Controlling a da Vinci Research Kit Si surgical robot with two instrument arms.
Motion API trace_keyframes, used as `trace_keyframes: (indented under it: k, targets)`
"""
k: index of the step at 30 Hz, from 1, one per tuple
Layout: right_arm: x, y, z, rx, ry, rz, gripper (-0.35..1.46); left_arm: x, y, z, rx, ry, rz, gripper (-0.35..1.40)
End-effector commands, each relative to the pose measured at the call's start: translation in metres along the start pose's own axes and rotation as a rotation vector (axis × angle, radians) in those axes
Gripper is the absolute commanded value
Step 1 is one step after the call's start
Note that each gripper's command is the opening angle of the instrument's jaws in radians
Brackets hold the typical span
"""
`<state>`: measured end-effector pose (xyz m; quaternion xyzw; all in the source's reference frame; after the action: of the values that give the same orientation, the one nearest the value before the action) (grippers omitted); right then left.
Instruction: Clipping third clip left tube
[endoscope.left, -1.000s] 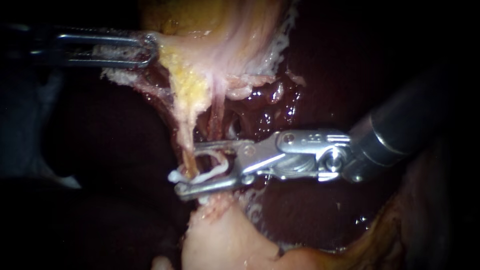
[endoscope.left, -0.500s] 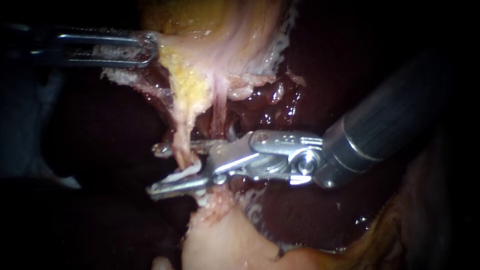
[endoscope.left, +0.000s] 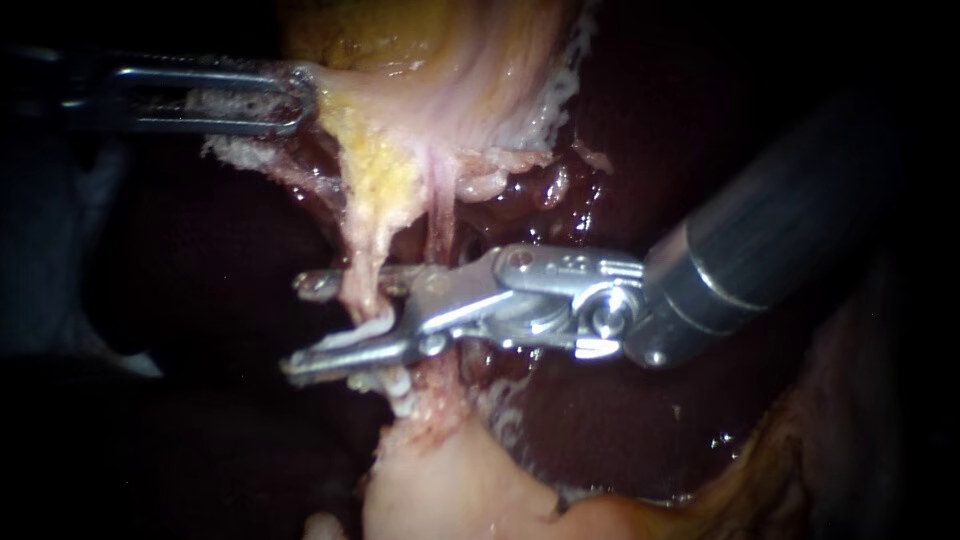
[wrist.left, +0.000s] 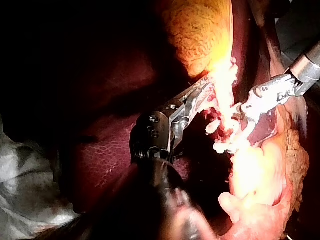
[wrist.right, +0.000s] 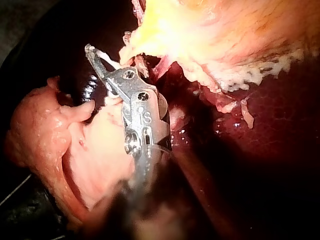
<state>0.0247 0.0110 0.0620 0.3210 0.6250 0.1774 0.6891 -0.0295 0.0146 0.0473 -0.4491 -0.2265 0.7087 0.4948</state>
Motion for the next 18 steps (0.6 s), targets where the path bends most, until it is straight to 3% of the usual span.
trace_keyframes:
  k: [1, 5, 10, 14, 18]
  targets:
    - [0.0005, 0.0001, -0.0002, -0.004, 0.005, 0.003, 0.5, 0.0, 0.0, 0.0, 0.001, 0.0, -0.001, -0.35]
    - [0.002, 0.0004, -0.0008, -0.008, 0.022, 0.0, 0.5, 0.0, 0.0, 0.0, 0.0, 0.0, -0.001, -0.35]
    - [0.0027, 0.0001, -0.0009, -0.006, 0.029, -0.003, 0.5, 0.0, -0.0002, 0.0001, 0.0, -0.001, 0.0, -0.35]
    - [0.0031, -0.0009, -0.0011, 0.001, 0.029, -0.002, 0.5, 0.0001, -0.0005, 0.0, -0.002, -0.001, 0.0, -0.35]
    - [0.0047, -0.0022, -0.0019, 0.022, 0.031, 0.007, 0.5, 0.0001, -0.0006, 0.0, -0.002, -0.002, 0.001, -0.35]
